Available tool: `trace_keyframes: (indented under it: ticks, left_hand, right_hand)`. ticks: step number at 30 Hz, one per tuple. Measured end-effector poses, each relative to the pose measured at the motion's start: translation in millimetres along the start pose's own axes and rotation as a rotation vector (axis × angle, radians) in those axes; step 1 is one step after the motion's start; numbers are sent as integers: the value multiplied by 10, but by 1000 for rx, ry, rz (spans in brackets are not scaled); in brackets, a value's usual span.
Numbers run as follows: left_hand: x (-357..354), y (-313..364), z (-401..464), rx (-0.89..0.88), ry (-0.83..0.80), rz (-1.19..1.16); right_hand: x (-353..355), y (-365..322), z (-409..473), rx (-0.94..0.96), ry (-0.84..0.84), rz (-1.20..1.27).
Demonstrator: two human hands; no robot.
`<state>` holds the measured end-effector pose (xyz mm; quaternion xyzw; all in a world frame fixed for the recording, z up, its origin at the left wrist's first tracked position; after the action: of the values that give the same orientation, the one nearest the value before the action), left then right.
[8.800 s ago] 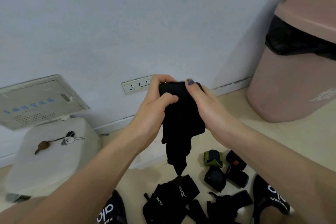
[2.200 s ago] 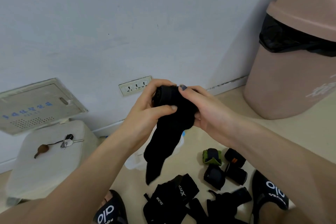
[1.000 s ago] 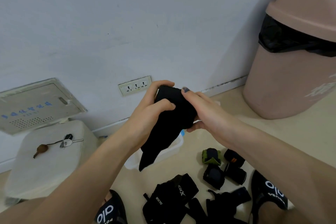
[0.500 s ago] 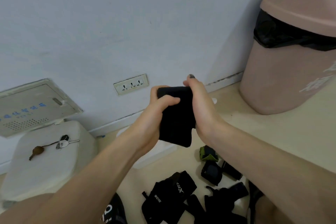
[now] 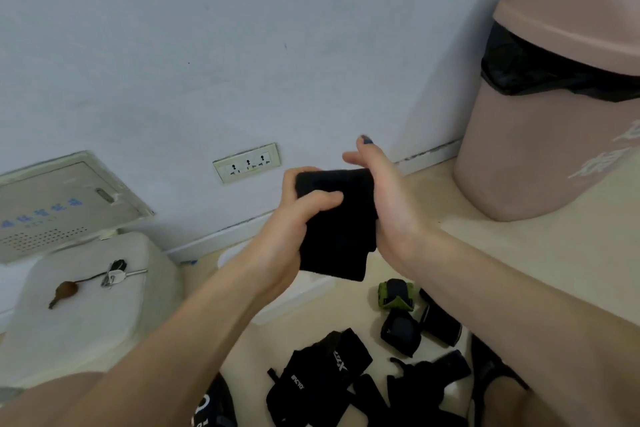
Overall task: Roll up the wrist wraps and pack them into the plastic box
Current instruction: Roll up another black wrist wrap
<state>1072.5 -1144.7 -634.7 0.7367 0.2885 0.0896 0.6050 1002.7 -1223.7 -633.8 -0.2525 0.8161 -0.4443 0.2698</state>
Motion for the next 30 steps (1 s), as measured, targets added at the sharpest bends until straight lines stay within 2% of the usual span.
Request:
trace_keyframes:
  ticks: [7, 14, 21, 26, 30]
  left_hand:
    - [3, 46, 12, -38, -72, -44]
    - [235, 242, 72, -206, 13, 132]
    - [309, 352, 76, -295, -20, 154]
    - [323, 324, 113, -280, -34, 206]
    - [364, 258, 144, -193, -17, 267]
  right_hand:
    - [8, 3, 23, 30, -90, 71]
    - [33, -13, 111, 66, -57, -193]
    - [9, -117, 138, 94, -138, -201]
    - [32, -140, 159, 150, -98, -190]
    - [66, -162, 132, 177, -76, -146]
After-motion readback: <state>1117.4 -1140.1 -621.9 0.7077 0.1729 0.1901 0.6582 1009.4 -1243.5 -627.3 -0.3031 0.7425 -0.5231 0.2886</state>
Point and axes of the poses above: each hand's wrist, its own z-axis towards the middle knuckle, its own x-axis out of the back of the hand, y = z × x, the point moved 9 cm from there along z, towards the middle knuckle, and after that the axes turned 4 degrees about -x, right-handed, at the moved point
